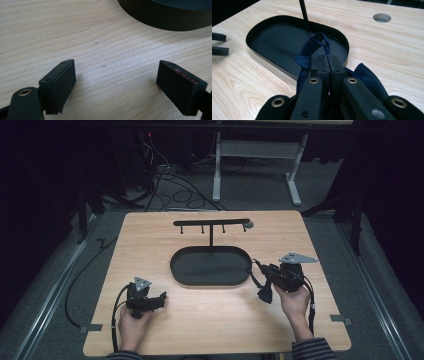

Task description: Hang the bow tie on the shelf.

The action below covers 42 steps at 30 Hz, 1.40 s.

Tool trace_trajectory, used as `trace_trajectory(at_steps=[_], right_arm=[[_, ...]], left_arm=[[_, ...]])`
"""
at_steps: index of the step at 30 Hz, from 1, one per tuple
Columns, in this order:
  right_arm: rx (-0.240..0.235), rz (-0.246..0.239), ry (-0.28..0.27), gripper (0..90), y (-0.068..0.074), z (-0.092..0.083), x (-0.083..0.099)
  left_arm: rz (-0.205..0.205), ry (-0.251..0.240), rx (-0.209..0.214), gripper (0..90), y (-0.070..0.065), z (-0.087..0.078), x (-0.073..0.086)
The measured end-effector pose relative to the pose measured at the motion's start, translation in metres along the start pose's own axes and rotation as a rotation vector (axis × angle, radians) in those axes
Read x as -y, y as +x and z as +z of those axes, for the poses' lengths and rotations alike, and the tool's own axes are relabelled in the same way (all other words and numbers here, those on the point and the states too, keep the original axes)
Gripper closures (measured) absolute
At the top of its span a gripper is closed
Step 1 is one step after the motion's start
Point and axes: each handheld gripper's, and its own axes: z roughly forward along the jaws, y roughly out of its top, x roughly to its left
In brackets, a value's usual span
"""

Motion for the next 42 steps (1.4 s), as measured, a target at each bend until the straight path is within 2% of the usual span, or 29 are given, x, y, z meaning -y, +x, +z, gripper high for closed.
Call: trace_trajectory(at_steps=[20,31,42], right_arm=[[-0.028,-0.024,-0.025,90.0,0.006,0.004,-0.026],[-0.033,-0.02,-0.034,90.0,0.003,0.002,-0.032],[-0.034,-0.032,-0.044,90.0,0.002,0.001,-0.047]], left_arm=[[0.0,0.0,0.0,16.4,0.0,0.0,0.0],[0.0,0.0,0.0,16.4,0.0,0.0,0.0],[0.0,0.0,0.0,16.4,0.0,0.0,0.0]])
